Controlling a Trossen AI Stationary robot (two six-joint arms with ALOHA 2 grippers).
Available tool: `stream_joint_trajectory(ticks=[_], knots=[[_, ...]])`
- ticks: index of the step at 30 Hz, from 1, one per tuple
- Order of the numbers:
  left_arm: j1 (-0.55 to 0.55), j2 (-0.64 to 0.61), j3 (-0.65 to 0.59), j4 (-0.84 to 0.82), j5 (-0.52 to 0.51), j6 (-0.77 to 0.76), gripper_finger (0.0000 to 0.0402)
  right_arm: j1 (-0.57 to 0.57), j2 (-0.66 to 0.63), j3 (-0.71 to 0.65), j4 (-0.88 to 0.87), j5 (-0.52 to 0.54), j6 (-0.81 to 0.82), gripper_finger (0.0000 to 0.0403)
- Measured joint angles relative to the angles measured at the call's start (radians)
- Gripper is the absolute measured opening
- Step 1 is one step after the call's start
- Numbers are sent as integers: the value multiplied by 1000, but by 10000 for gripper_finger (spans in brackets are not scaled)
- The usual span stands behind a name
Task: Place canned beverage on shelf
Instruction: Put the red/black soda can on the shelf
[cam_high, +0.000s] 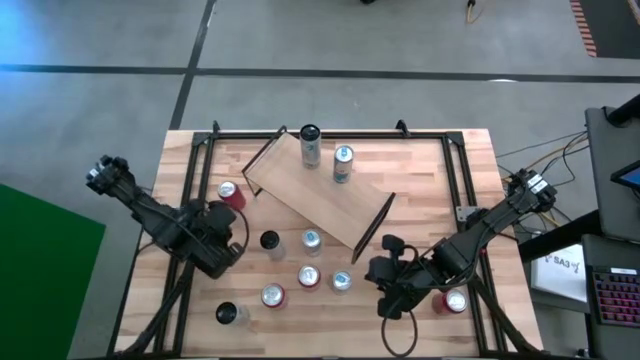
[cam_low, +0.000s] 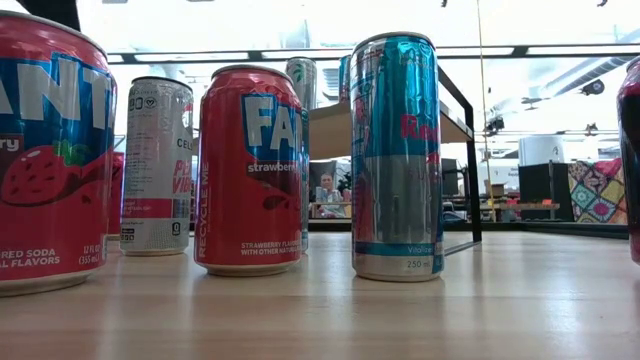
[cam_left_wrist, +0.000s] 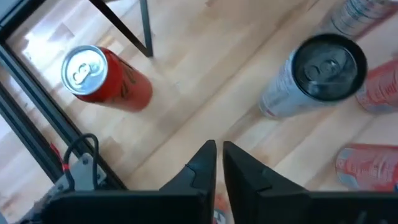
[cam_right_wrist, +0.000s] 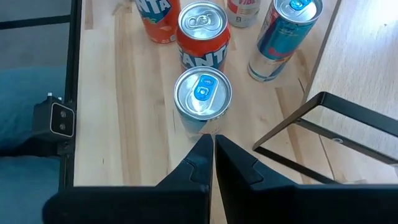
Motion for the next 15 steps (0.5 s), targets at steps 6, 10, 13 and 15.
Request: stream_joint_trajectory(ticks=[6,10,13,15], knots=[[118,-14,0,0,-1,134,78,-5,0,0,2,0,-15,9],[234,-22,0,0,12,275,140,-5,0,0,2,-1,-36,9],[331,-23,0,0,27,365,192,-5,0,0,2,-2,-42,9],[402,-23,0,0,31,417,225,-5,0,0,2,-2,-45,9]])
